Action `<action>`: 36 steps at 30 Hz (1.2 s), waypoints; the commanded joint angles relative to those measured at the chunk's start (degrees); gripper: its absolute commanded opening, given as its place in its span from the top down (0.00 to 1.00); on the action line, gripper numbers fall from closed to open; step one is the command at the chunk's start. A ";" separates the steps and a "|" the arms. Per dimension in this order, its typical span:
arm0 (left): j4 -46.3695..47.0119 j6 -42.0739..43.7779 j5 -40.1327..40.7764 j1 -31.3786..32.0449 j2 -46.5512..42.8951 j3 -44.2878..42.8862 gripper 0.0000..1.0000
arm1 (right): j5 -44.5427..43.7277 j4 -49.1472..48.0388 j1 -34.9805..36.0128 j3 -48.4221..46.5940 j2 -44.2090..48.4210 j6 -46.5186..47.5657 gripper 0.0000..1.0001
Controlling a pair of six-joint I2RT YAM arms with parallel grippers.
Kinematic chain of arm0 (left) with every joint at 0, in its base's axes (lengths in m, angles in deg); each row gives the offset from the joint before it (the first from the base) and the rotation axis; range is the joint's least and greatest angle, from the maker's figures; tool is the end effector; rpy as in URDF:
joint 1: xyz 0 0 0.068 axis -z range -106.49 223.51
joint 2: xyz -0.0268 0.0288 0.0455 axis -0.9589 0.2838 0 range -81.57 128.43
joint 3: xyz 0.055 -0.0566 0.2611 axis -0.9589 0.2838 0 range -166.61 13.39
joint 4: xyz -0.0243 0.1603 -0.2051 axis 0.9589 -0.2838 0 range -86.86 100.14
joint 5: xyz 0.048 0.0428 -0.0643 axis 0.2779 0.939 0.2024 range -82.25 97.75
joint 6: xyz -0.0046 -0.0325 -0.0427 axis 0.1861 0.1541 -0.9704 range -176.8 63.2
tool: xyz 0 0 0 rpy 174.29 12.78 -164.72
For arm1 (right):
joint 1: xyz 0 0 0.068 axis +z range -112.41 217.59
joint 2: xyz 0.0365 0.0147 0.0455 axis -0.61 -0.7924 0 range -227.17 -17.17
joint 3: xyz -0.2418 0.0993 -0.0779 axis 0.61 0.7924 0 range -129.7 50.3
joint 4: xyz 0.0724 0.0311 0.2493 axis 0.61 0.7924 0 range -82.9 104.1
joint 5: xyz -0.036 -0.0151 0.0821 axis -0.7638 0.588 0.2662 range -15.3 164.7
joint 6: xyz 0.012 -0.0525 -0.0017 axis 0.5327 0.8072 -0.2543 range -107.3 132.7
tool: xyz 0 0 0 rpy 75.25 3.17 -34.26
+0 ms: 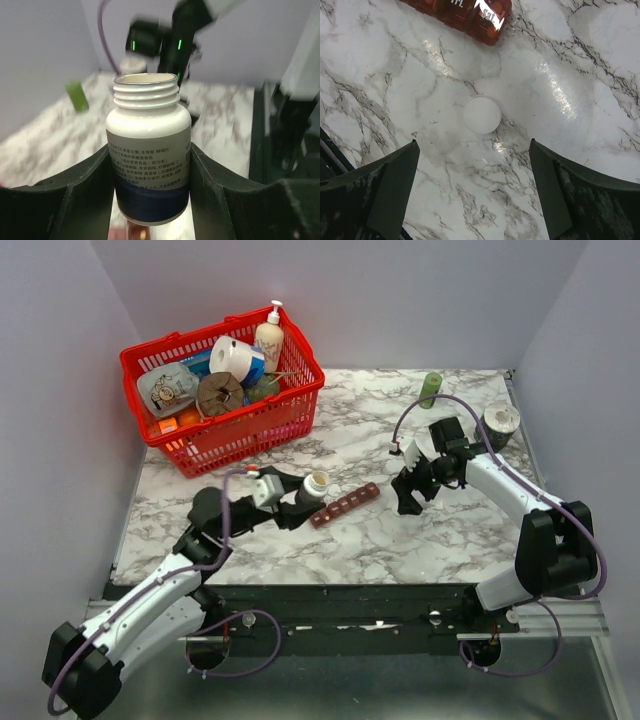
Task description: Sort the pills into containers
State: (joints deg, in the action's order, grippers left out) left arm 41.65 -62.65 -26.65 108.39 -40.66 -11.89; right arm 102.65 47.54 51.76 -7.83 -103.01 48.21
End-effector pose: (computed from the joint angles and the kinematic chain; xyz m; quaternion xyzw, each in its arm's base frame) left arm 0.1296 -0.1149 0.3066 0.3727 0.4982 -0.4323 0.6527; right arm 0.2721 0.0859 0.2182 -0.4418 0.8455 0.1989 0.2246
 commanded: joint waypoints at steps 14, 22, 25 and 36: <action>-44.59 26.15 10.65 1.60 28.34 -14.44 1.00 | -0.26 1.83 -0.29 -0.67 0.50 0.44 0.00; -52.42 26.24 16.63 3.53 35.90 -18.48 1.00 | 0.18 2.18 -0.29 -0.76 0.85 0.70 0.00; -55.67 25.80 19.09 4.41 38.63 -21.21 1.00 | 0.27 2.18 -0.29 -0.76 0.94 0.62 0.00; -67.18 22.81 26.39 6.87 47.77 -30.18 1.00 | 0.53 2.36 -0.29 -0.85 1.47 0.53 0.00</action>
State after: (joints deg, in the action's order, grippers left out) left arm -19.20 -38.34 -4.66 114.33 4.91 -39.56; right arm 102.60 48.83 51.76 -7.83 -102.99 48.32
